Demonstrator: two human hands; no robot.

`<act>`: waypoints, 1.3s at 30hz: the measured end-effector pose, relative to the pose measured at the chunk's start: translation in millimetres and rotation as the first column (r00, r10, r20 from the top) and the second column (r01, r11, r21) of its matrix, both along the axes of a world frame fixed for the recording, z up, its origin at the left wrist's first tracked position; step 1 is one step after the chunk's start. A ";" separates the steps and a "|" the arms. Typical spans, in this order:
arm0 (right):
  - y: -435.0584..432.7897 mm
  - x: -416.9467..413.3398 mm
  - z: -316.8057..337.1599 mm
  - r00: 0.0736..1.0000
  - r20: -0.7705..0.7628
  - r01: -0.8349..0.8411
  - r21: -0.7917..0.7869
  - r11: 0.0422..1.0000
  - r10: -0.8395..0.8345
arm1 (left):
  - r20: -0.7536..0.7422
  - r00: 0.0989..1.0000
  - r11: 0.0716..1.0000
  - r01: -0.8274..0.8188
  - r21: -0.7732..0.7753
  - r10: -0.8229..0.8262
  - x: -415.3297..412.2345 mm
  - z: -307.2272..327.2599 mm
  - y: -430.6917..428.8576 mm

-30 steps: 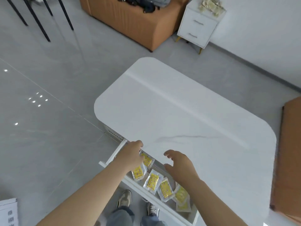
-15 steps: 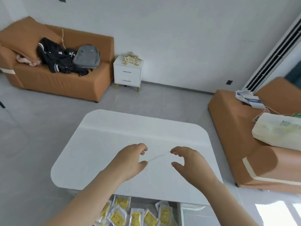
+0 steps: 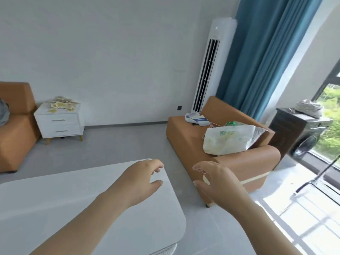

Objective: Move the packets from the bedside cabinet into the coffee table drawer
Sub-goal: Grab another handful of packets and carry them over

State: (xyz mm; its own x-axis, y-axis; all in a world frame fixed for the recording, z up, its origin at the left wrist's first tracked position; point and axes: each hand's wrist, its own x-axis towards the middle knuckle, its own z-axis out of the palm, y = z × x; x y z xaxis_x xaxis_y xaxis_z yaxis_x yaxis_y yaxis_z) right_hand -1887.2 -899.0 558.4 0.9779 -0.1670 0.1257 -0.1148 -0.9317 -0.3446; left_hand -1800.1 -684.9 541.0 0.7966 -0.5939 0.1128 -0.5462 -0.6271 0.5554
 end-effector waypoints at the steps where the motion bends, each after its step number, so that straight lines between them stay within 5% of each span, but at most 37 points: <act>1: -22.8 -7.9 4.9 1.000 0.013 0.019 -0.006 1.000 -0.019 | 0.005 1.000 1.000 0.027 -0.002 -0.027 -4.6 3.2 -24.6; 16: -241.1 -49.4 20.1 0.975 0.010 0.221 -0.050 0.974 -0.220 | 0.004 0.966 0.966 0.258 0.018 -0.258 5.7 12.7 -272.0; 30: -350.9 105.4 20.9 0.962 -0.026 0.270 -0.069 0.960 -0.272 | -0.030 0.938 0.938 0.345 -0.024 -0.345 170.2 1.6 -397.1; 39: -415.8 239.9 1.8 0.982 -0.091 0.159 -0.073 0.984 -0.166 | -0.076 0.967 0.970 0.243 -0.022 -0.244 281.9 -23.4 -449.4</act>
